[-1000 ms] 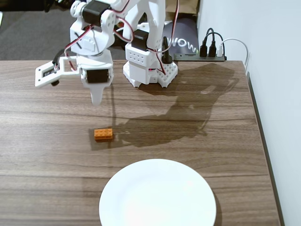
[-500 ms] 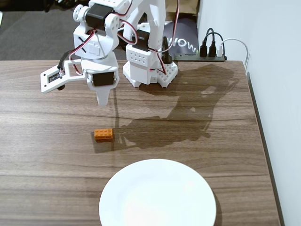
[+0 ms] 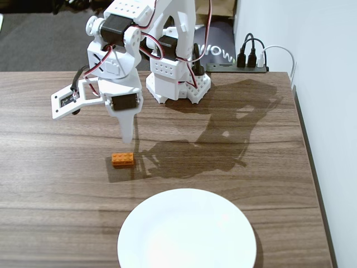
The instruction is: Grasp a lego block and put it on the plate.
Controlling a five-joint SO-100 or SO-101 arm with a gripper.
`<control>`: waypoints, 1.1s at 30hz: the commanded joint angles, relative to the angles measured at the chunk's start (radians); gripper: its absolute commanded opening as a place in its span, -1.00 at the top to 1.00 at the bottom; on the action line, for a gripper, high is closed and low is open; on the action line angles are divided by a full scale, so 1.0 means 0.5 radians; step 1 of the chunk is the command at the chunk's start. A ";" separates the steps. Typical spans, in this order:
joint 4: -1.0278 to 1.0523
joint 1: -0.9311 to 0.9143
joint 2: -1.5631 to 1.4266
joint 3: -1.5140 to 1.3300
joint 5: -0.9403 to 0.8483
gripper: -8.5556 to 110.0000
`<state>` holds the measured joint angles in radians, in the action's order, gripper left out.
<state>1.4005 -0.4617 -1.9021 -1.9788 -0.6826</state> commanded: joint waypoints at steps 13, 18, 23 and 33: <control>0.018 -0.006 0.147 0.061 -0.221 0.24; -0.015 -0.055 0.344 0.123 -0.414 0.25; -0.025 -0.107 0.472 0.209 -0.515 0.25; -0.153 -0.196 0.558 0.101 -0.592 0.26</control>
<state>1.3376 -0.5538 -1.6214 -1.9251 -0.9710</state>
